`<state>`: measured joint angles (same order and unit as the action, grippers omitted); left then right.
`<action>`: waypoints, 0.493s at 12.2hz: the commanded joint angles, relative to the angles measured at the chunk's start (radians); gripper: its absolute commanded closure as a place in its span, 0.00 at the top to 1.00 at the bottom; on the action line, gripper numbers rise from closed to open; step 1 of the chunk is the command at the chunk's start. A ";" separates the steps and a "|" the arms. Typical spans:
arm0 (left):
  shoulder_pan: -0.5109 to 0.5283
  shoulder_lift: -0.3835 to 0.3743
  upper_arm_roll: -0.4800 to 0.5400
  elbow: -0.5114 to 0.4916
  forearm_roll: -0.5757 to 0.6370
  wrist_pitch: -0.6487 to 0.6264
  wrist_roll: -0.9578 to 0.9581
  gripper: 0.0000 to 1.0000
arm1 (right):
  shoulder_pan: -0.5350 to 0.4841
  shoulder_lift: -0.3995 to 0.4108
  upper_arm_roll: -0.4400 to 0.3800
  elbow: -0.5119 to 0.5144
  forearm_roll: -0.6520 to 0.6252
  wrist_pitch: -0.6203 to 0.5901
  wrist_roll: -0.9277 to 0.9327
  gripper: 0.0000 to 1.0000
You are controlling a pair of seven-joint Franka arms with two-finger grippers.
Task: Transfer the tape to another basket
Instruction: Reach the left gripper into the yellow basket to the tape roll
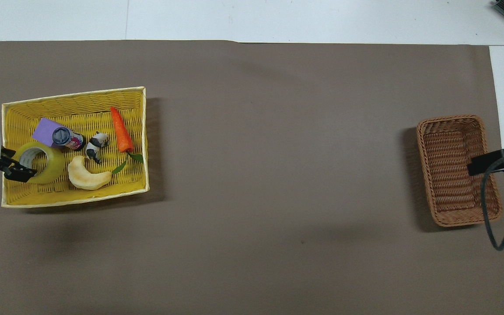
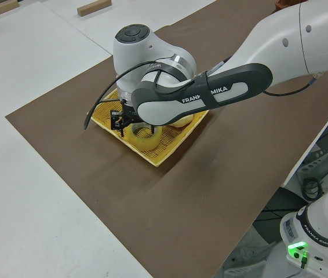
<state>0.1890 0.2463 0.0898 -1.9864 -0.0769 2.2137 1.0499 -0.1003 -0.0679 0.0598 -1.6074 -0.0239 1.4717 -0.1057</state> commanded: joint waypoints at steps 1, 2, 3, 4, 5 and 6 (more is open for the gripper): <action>-0.011 -0.022 0.004 -0.063 -0.015 0.063 0.018 0.62 | -0.010 -0.027 0.009 -0.036 0.018 0.021 0.021 1.00; -0.010 -0.031 0.004 -0.081 -0.015 0.069 0.018 0.39 | -0.010 -0.027 0.009 -0.034 0.018 0.021 0.021 1.00; -0.010 -0.036 0.005 -0.084 -0.015 0.066 0.022 0.18 | -0.010 -0.027 0.009 -0.036 0.018 0.022 0.021 1.00; -0.008 -0.036 0.005 -0.084 -0.015 0.061 0.024 0.02 | -0.009 -0.027 0.009 -0.034 0.018 0.022 0.021 1.00; -0.008 -0.035 0.005 -0.078 -0.015 0.055 0.024 0.00 | -0.010 -0.027 0.009 -0.036 0.018 0.021 0.021 1.00; -0.008 -0.033 0.005 -0.068 -0.014 0.047 0.024 0.00 | -0.009 -0.029 0.009 -0.036 0.018 0.021 0.021 1.00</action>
<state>0.1884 0.2437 0.0867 -2.0219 -0.0793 2.2533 1.0510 -0.0999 -0.0682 0.0598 -1.6080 -0.0239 1.4717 -0.1057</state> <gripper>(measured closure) 0.744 0.000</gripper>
